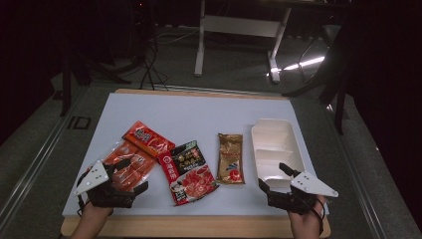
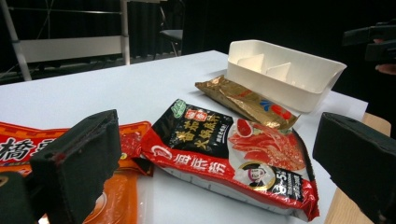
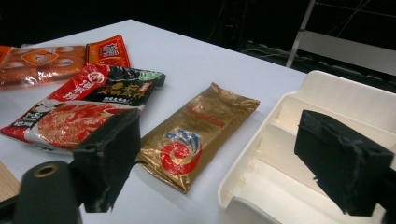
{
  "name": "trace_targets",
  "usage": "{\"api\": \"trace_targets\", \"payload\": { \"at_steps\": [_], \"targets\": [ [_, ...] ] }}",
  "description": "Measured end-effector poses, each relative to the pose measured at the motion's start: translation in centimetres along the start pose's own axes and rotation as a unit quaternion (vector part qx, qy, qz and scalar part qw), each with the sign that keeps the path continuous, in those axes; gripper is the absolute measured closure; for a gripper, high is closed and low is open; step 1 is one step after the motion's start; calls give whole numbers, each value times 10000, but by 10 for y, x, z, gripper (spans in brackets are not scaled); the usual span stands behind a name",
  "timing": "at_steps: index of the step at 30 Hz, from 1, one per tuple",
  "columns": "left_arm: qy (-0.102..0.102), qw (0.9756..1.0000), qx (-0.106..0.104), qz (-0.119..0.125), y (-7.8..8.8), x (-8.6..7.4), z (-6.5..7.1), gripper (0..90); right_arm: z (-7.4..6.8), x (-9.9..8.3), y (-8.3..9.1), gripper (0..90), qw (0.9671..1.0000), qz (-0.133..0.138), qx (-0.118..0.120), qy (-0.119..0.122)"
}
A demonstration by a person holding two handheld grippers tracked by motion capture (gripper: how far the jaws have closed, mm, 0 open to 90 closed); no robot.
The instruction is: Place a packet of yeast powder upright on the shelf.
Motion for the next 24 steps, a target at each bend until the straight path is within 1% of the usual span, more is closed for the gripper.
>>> {"api": "trace_targets", "payload": {
  "at_steps": [2, 4, 5, 6, 8, 9, 11, 12, 13, 14, 15, 16, 17, 18, 19, 22, 23, 24],
  "targets": [
    [48, 10000, 2, -17, -4, 0, 1, 18, 0, 1, 0, 131, 9999, -48, -90, 120],
    [14, 10000, 7, -50, -5, 0, 2, 18, 1, 1, 0, 131, 9999, -31, -112, 93],
    [14, 10000, 7, -50, -5, 0, 2, 18, 3, 1, 0, 131, 9999, -15, -110, 24],
    [7, 10000, -30, -33, -8, 0, 3, 18, 6, 0, 0, 131, 9998, -83, -164, -100],
    [-20, 10000, 0, -57, -9, 0, 4, 18, 8, -1, 0, 131, 9993, -218, -307, -70],
    [-15, 10000, -9, -57, -9, 0, 4, 18, 9, -2, 0, 130, 9991, -267, -325, -72],
    [-19, 10000, 14, -74, -9, -1, 3, 18, 9, -2, -1, 131, 9989, -330, -293, -130],
    [6, 10000, 10, -61, -9, -1, 3, 18, 9, -2, -1, 137, 9987, -393, -328, -85],
    [33, 10000, 3, -71, -8, -1, 2, 18, 8, -3, -2, 162, 9983, -461, -350, -70],
    [49, 10000, 15, -41, -7, -1, 1, 18, 8, -3, -2, 203, 9983, -487, -294, -113],
    [69, 10000, 18, -11, -6, -1, 1, 18, 7, -3, -2, 215, 9982, -520, -261, -153],
    [87, 10000, 9, -2, -6, -1, 0, 18, 6, -3, -2, 213, 9981, -536, -284, -127],
    [103, 9999, 19, 26, -5, -1, 0, 18, 5, -3, -2, 199, 9981, -528, -321, -34],
    [104, 9999, 5, 35, -5, -1, -1, 18, 4, -3, -3, 192, 9978, -526, -389, 107],
    [132, 9999, -6, 36, -4, -1, -2, 18, 2, -2, -3, 192, 9975, -543, -419, 161],
    [176, 9998, -5, 46, -4, -1, -4, 18, -1, 0, -4, 185, 9976, -553, -373, 190],
    [196, 9998, -2, 55, -4, -1, -4, 18, -2, 1, -4, 197, 9977, -521, -359, 263],
    [196, 9998, 5, 49, -4, -1, -4, 18, -3, 2, -4, 214, 9983, -410, -264, 311]
  ]
}}
Point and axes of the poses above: each handheld gripper's, and its own axes: y roughly backward along the jaws, x roughly out of its top, z roughly to its right, the point moved 4 cm from there along -y, roughly forward along the jaws, and after that the axes turned 6 degrees about -x, right-handed, at the moved point
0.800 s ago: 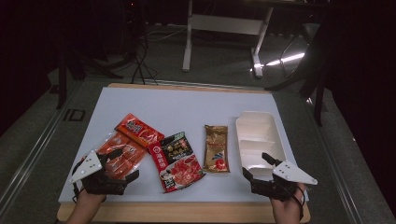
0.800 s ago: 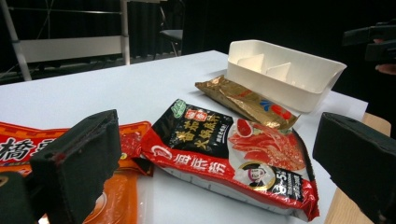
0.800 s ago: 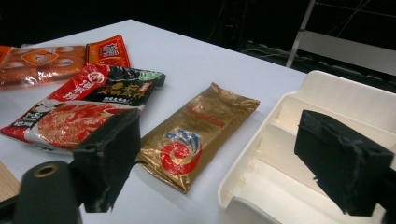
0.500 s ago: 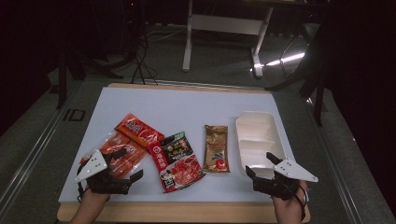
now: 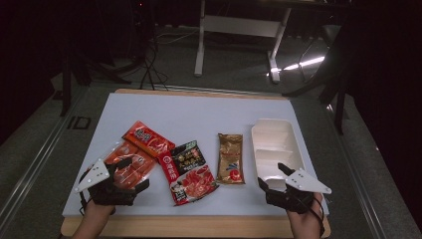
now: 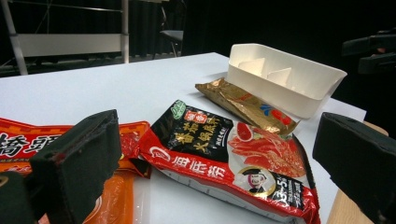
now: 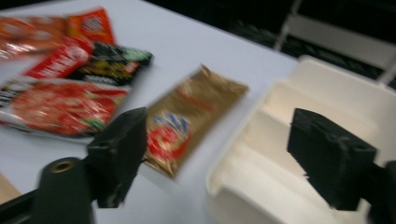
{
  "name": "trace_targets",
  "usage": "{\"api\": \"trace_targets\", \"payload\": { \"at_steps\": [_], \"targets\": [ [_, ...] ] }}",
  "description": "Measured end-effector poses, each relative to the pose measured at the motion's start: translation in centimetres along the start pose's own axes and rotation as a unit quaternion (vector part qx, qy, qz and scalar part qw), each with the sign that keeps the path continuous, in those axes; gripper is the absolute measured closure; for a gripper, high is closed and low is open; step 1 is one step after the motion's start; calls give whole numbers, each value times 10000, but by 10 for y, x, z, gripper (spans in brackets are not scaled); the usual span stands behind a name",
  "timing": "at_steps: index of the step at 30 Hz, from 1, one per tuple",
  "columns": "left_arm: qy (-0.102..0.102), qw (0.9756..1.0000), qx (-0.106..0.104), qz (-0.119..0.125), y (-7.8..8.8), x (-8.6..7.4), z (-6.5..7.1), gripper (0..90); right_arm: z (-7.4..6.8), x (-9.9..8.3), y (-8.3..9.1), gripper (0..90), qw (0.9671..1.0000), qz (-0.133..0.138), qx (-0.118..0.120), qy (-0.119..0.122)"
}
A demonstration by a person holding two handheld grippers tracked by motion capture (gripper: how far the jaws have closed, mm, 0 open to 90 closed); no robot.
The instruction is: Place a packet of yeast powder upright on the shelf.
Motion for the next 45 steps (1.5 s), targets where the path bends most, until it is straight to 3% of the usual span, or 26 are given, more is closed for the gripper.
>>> {"api": "trace_targets", "payload": {
  "at_steps": [3, 6, 10, 15, 18, 26, 28, 34, 38, 45],
  "targets": [
    [-39, 10000, -17, -14, 0, 0, 1, 18, -2, 5, 2, 212, 9999, 83, 90, 37],
    [3, 10000, -63, -16, 0, 1, 1, 18, -1, 11, 6, 199, 10000, 85, 34, 6],
    [-148, 9997, 76, -163, -3, -1, 3, 18, 1, 17, 7, 185, 9999, 128, 12, -31],
    [-29, 9997, 75, -237, -7, -2, 5, 19, 7, 29, 8, 173, 9997, 146, 64, -178],
    [119, 9996, -10, -270, -9, -3, 4, 19, 8, 36, 5, 168, 9998, 142, 110, -132],
    [108, 9990, -16, -434, -9, -3, 7, 19, 7, 57, -10, 105, 9990, 144, 427, -63],
    [82, 9985, -20, -533, -10, -4, 8, 19, 8, 63, -15, 100, 9994, 192, 296, -46],
    [20, 9970, -10, -774, -13, -6, 10, 18, 13, 78, -31, 100, 9992, 57, 399, 41],
    [63, 9972, -50, -747, -13, -6, 10, 18, 17, 88, -40, 100, 9986, 19, 525, 36],
    [44, 9956, -143, -924, -15, -9, 11, 18, 19, 99, -58, 101, 9988, -112, 463, 137]
  ]
}}
Point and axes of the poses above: each handheld gripper's, and its own axes: y roughly backward along the jaws, x roughly out of its top, z roughly to its right, the point moved 4 cm from there along -y, roughly forward along the jaws, and after that the axes turned 6 degrees about -x, right-handed, at the moved point
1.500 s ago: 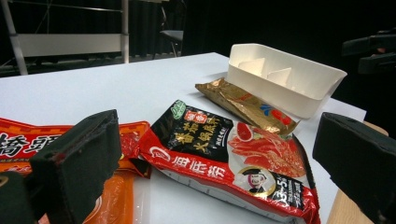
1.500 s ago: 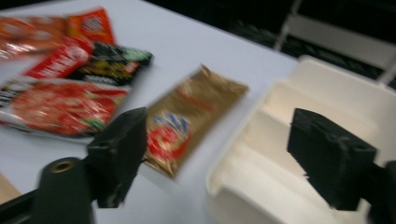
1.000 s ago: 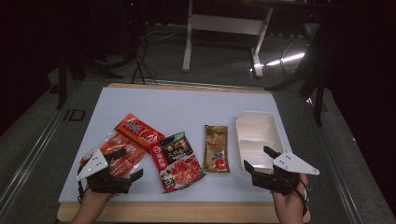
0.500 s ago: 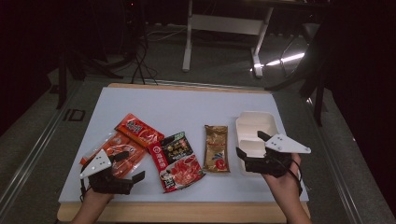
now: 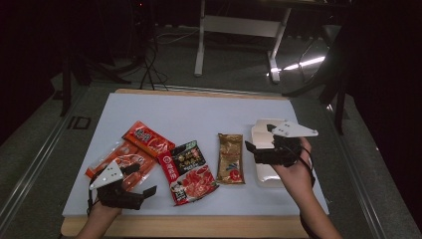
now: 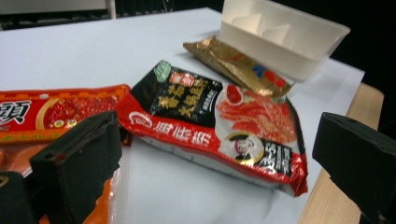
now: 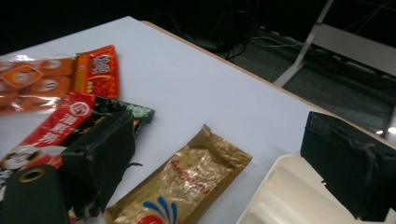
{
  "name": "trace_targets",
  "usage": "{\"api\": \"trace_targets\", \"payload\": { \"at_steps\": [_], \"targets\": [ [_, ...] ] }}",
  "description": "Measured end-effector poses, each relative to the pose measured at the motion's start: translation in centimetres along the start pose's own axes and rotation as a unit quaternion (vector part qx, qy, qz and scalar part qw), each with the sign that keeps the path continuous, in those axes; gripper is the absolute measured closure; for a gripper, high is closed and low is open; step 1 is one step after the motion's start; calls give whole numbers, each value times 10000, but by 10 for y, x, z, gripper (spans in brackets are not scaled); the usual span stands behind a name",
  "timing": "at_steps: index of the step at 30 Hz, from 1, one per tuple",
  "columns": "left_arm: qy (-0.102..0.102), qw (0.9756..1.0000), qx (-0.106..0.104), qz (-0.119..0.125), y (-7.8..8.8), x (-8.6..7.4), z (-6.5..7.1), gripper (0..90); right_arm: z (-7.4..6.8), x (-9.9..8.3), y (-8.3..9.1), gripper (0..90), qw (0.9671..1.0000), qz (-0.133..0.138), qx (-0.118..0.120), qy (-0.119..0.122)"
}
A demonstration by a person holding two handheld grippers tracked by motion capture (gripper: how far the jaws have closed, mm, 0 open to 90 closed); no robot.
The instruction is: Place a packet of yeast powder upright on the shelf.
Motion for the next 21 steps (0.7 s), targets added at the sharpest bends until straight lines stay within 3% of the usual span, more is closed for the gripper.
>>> {"api": "trace_targets", "payload": {
  "at_steps": [10, 17, 21],
  "targets": [
    [10, 9997, -243, -58, -2, -1, 2, 18, 2, 14, -27, 116, 9999, -111, 83, -5],
    [-111, 9996, -207, -129, -3, -1, 4, 18, 3, 20, -50, 136, 9994, -297, 141, -112],
    [-38, 9996, -245, -106, -3, -1, 2, 19, 2, 21, -63, 136, 9990, -387, 187, -145]
  ]
}}
Point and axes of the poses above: each handheld gripper's, and its own axes: y roughly backward along the jaws, x roughly out of its top, z roughly to its right, the point moved 4 cm from there along -y, roughly forward along the jaws, and after that the axes turned 6 degrees about -x, right-handed, at the moved point
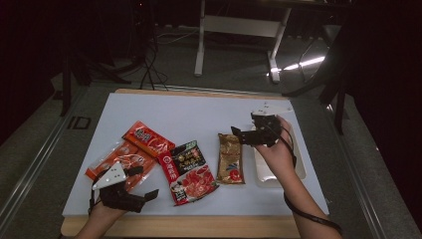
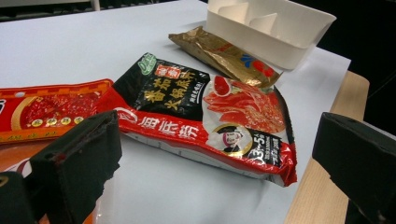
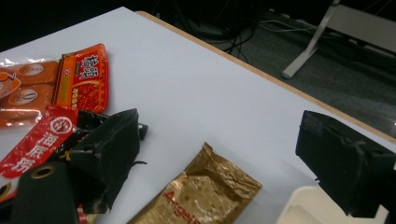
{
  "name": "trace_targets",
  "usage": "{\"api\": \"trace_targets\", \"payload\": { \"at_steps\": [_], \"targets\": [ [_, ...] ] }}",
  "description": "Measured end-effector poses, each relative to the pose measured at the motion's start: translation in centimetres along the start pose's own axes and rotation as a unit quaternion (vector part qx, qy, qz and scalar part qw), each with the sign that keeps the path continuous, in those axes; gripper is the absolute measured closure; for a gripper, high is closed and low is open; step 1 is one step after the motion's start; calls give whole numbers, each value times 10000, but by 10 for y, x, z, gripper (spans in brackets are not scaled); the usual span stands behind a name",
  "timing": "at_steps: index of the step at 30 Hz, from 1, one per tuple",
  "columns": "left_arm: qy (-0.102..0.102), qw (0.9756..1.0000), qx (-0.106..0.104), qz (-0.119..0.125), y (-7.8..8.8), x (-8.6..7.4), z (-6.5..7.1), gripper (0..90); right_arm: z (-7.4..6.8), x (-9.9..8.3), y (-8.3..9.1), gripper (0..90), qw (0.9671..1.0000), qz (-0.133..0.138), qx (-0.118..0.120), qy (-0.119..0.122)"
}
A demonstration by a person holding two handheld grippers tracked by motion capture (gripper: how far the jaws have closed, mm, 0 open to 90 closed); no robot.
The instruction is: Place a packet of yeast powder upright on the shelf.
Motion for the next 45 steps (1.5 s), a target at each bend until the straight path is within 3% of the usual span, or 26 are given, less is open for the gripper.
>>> {"api": "trace_targets", "payload": {
  "at_steps": [12, 19, 29, 30, 41, 45],
  "targets": [
    [-66, 9999, -30, -108, -1, -2, 1, 19, -7, -1, -42, 146, 9989, -428, 165, 75],
    [-35, 10000, -22, -89, 0, -2, -1, 19, -7, -7, -68, 157, 9966, -787, 231, -14],
    [-34, 10000, -48, -59, 0, -2, 0, 19, -9, -22, -98, 157, 9900, -1392, 240, 62],
    [-34, 10000, -32, -70, 0, -2, 0, 19, -9, -25, -105, 157, 9881, -1512, 247, 86],
    [25, 10000, -56, -40, 1, -2, -2, 19, -9, -36, -130, 157, 9809, -1932, 222, 86],
    [12, 10000, -61, -64, 0, -2, -1, 19, -8, -43, -142, 157, 9745, -2229, 190, 154]
  ]
}}
Point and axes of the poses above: each handheld gripper's, and its own axes: y roughly backward along the jaws, x roughly out of its top, z roughly to its right, the point moved 4 cm from there along -y, roughly forward along the jaws, and after that the axes turned 6 degrees about -x, right-handed, at the moved point
